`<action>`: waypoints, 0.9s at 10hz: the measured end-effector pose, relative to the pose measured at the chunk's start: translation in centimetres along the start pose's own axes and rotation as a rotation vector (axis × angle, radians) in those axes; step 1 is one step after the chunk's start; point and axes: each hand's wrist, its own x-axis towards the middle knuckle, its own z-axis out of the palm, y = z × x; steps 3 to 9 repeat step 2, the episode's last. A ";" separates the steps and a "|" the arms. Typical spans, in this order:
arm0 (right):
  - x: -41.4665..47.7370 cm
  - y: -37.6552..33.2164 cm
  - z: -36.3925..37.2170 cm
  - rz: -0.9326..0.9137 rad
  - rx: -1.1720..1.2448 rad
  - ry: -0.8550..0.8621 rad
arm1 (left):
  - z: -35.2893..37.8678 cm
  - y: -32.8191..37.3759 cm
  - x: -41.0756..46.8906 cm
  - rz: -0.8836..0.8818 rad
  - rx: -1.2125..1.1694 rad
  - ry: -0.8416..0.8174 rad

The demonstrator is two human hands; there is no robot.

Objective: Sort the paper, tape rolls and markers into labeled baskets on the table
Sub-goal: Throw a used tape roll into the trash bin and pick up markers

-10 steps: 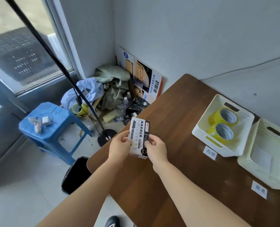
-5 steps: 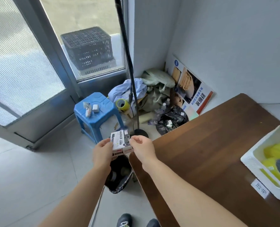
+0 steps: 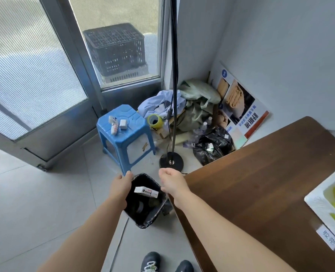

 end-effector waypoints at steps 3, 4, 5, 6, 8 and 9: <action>0.4 0.0 -1.2 -0.001 0.046 0.068 | 0.1 0.4 1.3 0.066 0.055 0.028; 0.4 0.0 -1.2 -0.001 0.046 0.068 | 0.1 0.4 1.3 0.066 0.055 0.028; 0.4 0.0 -1.2 -0.001 0.046 0.068 | 0.1 0.4 1.3 0.066 0.055 0.028; 0.4 0.0 -1.2 -0.001 0.046 0.068 | 0.1 0.4 1.3 0.066 0.055 0.028; 0.4 0.0 -1.2 -0.001 0.046 0.068 | 0.1 0.4 1.3 0.066 0.055 0.028; 0.4 0.0 -1.2 -0.001 0.046 0.068 | 0.1 0.4 1.3 0.066 0.055 0.028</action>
